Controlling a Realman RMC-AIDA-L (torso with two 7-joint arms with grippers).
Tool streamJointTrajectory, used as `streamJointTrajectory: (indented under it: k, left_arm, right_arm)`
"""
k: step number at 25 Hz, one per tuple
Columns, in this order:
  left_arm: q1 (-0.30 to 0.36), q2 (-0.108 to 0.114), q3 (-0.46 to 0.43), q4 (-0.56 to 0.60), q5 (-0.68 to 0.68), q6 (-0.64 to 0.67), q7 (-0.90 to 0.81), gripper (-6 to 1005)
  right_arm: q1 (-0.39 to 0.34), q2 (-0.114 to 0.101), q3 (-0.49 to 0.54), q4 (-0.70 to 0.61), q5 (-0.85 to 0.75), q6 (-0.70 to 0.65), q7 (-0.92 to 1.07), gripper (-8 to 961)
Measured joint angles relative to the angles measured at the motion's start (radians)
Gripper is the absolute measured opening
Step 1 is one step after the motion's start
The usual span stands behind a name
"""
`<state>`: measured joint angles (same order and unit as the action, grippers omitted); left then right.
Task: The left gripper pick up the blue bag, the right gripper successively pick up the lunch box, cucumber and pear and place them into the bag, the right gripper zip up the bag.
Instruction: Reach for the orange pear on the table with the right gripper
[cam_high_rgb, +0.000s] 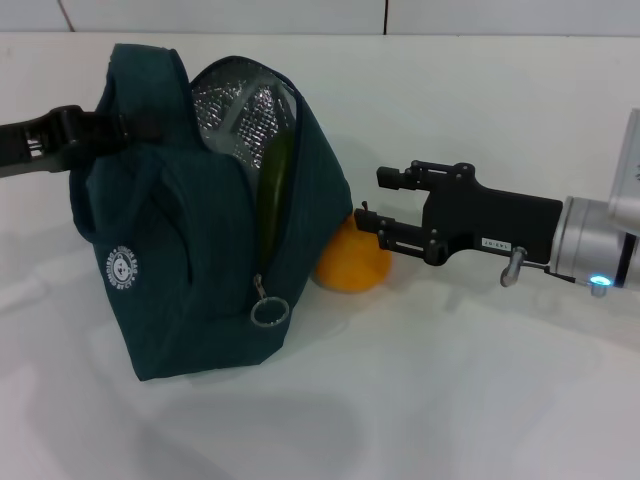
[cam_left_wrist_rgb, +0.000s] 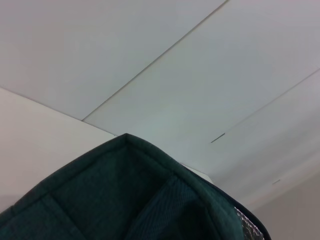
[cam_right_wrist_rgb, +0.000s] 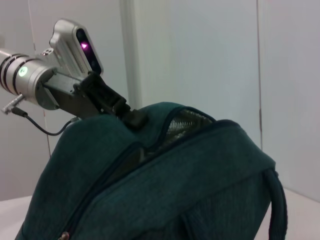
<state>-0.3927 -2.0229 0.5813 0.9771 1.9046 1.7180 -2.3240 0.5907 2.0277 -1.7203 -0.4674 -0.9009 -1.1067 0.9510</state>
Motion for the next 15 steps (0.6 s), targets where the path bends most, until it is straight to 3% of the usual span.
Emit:
streamJointTrajectory:
  k: [11,15]
  left_arm:
    - [0.0,0.001,0.0,0.0,-0.001,-0.001,0.0,46]
    - [0.0,0.001,0.0,0.0,-0.001,-0.002,0.0,46]
  right_arm:
    - [0.019,0.0,-0.105,0.001,0.1,0.054,-0.039,566]
    - [0.025,0.0,-0.106,0.001,0.104,0.059,-0.041,509]
